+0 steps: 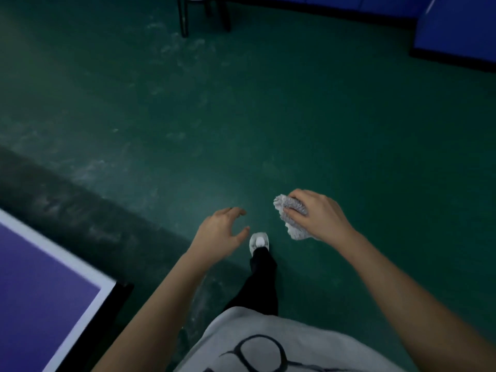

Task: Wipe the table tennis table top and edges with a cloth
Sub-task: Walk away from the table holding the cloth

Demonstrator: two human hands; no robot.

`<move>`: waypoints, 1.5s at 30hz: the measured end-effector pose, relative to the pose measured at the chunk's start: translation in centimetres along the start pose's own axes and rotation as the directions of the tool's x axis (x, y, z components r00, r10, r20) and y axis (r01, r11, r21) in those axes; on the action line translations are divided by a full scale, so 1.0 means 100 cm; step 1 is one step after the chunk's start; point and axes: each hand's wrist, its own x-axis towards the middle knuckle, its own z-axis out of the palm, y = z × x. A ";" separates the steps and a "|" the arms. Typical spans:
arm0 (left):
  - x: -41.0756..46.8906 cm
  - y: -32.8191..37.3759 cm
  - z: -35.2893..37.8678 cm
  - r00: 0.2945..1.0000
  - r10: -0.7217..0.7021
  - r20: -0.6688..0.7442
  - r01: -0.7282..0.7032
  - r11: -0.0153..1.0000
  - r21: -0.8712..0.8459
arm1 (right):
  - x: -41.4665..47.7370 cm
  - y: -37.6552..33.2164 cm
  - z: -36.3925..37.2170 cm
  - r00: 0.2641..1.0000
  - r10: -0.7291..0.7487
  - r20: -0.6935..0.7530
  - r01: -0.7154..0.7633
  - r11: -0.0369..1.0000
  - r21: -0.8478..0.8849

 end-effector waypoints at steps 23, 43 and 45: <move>0.511 -0.197 -0.192 0.959 -0.258 -0.119 0.248 0.964 -0.095 | 0.631 0.022 -0.033 0.976 -0.166 0.140 0.166 0.986 0.013; 0.965 -0.432 -0.434 0.936 -0.310 -0.164 0.299 0.950 -0.090 | 1.207 -0.045 -0.054 0.961 -0.225 0.164 0.221 0.974 0.043; 1.012 -0.461 -0.464 0.942 -0.294 -0.163 0.283 0.955 -0.085 | 1.266 -0.058 -0.056 0.965 -0.216 0.150 0.213 0.976 0.038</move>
